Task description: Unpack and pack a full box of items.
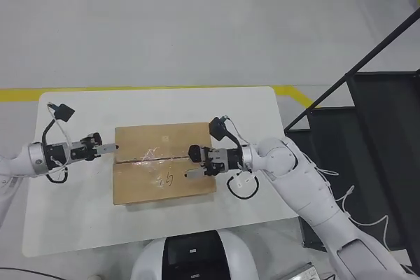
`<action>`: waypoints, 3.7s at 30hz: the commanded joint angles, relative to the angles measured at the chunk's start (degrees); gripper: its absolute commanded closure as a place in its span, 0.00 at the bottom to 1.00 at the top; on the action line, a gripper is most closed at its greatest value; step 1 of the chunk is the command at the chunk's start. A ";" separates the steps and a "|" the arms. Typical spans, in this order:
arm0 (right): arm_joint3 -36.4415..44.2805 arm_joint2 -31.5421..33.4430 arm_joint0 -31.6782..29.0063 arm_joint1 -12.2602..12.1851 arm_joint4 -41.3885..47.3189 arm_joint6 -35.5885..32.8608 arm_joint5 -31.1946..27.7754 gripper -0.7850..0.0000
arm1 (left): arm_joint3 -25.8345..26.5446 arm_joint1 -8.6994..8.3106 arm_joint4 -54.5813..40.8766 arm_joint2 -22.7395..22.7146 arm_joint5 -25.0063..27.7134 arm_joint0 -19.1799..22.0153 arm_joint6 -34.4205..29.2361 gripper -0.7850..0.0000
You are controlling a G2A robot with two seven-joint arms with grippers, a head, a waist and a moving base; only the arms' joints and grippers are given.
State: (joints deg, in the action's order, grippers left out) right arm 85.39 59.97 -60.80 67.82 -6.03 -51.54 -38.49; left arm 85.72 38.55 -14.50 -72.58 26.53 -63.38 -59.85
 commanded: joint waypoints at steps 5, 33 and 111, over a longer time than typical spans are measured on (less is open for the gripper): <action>1.00 -4.06 2.61 1.27 -7.89 7.80 4.71 0.00 | -2.97 0.24 -0.85 0.37 -0.83 -1.38 -0.39 0.00; 7.25 -4.62 2.39 1.30 -11.96 6.23 13.58 0.00 | -13.12 8.63 -16.16 20.02 4.90 15.20 -13.01 0.00; -36.30 -32.56 30.83 21.29 9.57 9.19 -3.50 0.00 | -7.08 0.24 -20.90 -6.22 9.04 -6.13 -8.88 0.00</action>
State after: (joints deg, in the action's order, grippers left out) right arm 49.49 27.35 -30.11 88.94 3.22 -42.14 -41.18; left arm 78.58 38.79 -35.43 -78.75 35.63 -69.48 -68.65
